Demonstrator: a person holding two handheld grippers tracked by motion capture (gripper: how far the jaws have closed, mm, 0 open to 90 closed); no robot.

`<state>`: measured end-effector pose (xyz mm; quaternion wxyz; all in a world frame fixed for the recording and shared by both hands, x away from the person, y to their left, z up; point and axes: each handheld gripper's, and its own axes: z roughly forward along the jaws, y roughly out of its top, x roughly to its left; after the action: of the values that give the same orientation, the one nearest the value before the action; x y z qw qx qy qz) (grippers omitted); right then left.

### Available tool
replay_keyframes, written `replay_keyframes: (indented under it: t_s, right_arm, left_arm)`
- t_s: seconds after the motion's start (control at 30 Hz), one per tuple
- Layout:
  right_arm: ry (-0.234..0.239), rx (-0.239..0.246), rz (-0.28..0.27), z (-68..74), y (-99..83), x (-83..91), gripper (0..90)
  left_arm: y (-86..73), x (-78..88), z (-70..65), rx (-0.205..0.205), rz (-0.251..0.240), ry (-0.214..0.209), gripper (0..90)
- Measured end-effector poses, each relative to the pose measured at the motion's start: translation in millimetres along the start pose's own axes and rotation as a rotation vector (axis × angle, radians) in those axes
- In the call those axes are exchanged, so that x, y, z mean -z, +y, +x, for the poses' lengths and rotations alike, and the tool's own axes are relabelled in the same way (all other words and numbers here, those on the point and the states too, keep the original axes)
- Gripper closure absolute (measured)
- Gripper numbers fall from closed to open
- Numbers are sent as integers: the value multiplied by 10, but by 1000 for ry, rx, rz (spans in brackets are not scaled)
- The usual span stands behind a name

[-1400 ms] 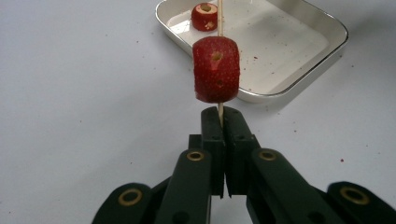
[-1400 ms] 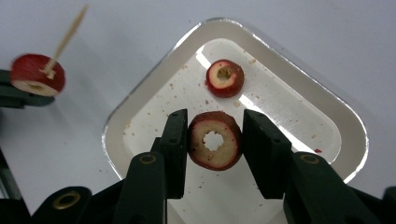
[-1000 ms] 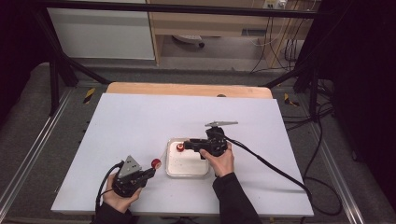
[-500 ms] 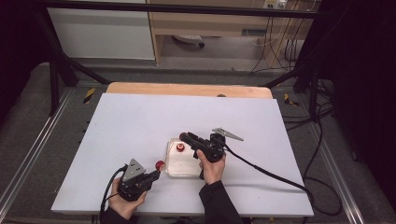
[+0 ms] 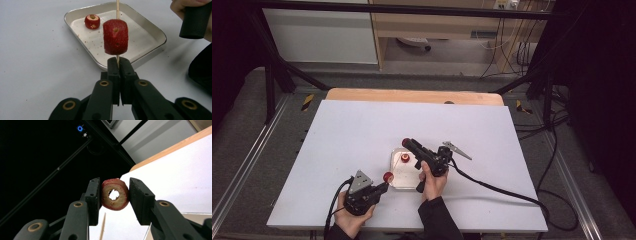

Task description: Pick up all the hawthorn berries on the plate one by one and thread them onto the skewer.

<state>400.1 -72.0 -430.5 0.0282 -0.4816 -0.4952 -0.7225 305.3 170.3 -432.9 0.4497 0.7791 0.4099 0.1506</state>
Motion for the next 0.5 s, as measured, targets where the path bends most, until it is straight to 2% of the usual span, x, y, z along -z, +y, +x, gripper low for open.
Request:
replay_keyframes:
  t_s: [0.07, 0.5]
  right_arm:
    - [5, -8, -4, -5, -4, -2, 625]
    - [32, -23, -4, 5, -41, 8, 625]
  left_arm:
    - [3, -6, 2, -9, 1, -2, 880]
    - [8, -19, 2, 1, -6, -8, 880]
